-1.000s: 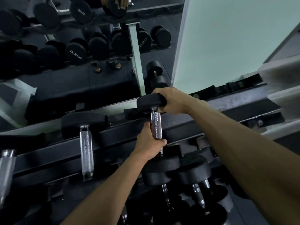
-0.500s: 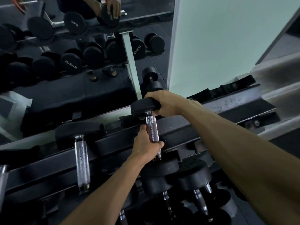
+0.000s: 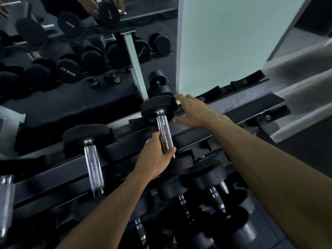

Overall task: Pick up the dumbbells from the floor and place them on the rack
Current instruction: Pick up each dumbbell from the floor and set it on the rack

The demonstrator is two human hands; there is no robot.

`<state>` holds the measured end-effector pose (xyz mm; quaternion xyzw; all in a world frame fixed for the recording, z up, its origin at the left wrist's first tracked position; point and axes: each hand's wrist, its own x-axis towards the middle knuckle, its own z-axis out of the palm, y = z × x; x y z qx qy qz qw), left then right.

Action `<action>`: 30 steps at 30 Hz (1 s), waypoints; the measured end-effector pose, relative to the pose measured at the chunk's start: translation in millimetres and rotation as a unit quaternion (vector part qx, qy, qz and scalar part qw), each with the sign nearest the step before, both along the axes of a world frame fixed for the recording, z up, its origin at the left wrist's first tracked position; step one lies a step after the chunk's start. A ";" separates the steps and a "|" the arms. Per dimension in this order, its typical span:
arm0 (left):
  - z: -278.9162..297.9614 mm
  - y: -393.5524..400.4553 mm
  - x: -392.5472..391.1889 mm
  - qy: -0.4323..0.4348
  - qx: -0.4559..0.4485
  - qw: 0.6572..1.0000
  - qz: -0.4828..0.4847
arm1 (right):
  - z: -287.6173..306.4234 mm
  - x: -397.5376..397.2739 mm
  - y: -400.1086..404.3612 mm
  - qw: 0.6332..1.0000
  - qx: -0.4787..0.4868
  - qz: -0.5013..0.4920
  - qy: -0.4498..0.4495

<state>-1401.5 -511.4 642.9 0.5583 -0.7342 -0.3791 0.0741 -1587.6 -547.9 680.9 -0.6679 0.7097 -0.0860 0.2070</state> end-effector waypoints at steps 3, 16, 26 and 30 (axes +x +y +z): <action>10.3 13.7 11.8 -0.034 -0.037 0.997 -0.067 | 4.2 5.2 39.2 0.999 0.036 -0.020 0.025; 16.3 132.6 82.2 -0.057 -0.190 0.936 -0.292 | 7.0 84.6 240.8 0.985 0.056 -0.138 0.086; -74.9 273.2 67.5 -0.053 -0.140 0.880 -0.450 | -87.7 92.9 416.0 0.957 0.126 -0.260 0.026; -124.3 334.7 54.3 -0.065 -0.100 0.858 -0.499 | -139.4 91.5 491.0 0.938 0.159 -0.307 -0.007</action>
